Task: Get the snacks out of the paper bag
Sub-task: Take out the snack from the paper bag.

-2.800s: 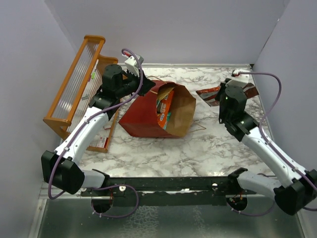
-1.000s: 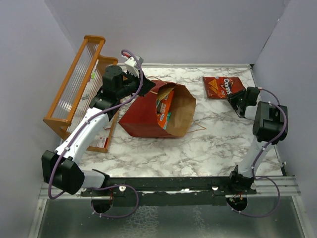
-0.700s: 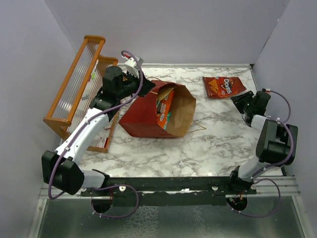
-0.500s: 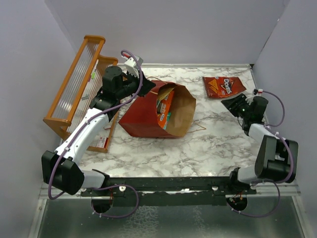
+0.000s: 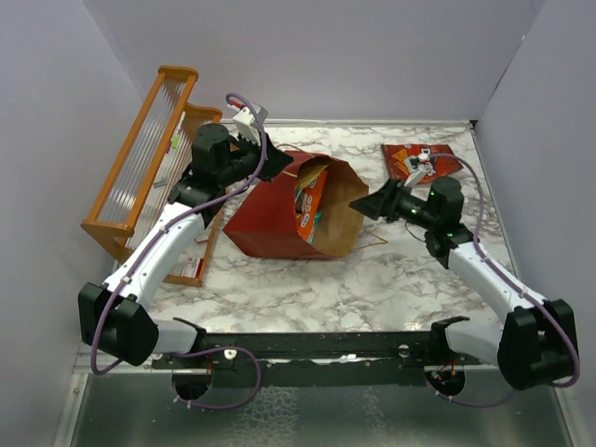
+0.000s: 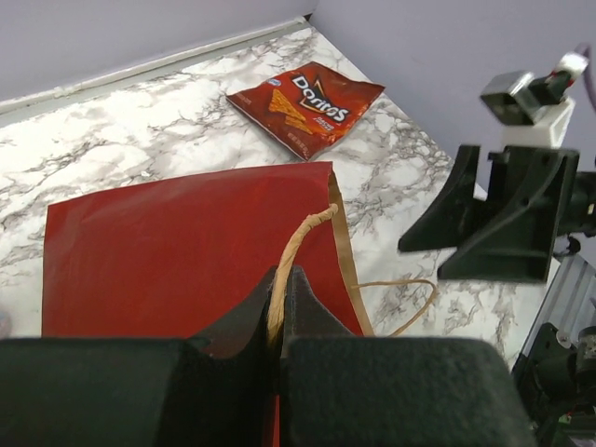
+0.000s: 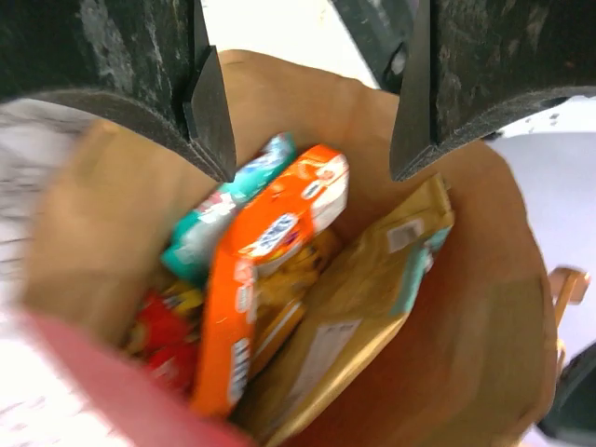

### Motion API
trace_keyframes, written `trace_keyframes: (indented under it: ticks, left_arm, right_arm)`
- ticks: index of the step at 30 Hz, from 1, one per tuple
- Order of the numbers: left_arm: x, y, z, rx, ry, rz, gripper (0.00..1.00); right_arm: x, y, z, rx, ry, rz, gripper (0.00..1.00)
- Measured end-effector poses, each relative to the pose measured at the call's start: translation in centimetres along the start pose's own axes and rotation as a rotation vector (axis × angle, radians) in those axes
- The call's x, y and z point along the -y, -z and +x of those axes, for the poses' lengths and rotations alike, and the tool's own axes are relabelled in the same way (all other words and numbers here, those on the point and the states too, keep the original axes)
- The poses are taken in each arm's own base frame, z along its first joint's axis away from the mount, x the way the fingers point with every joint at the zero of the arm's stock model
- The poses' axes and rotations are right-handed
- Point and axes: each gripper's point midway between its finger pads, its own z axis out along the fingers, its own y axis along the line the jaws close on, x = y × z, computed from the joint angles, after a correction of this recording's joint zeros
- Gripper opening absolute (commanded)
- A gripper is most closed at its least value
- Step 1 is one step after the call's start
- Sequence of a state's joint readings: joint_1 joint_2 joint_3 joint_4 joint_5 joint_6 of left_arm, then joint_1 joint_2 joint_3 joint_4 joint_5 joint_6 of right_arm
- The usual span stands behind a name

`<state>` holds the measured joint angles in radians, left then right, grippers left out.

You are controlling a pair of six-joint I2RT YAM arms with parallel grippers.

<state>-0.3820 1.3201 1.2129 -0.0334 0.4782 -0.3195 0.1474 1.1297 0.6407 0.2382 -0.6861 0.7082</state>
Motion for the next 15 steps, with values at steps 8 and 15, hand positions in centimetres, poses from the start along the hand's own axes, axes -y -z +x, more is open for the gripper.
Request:
trace_keyframes:
  ticks: [8, 15]
  left_arm:
    - [0.0, 0.0, -0.1, 0.002, 0.003, 0.003, 0.00]
    - [0.0, 0.0, 0.1, 0.001, 0.007, 0.003, 0.00]
  right_arm:
    - [-5.2, -6.6, 5.2, -0.154, -0.084, -0.065, 0.72]
    - [-5.2, -9.2, 3.6, -0.078, -0.193, 0.018, 0.70]
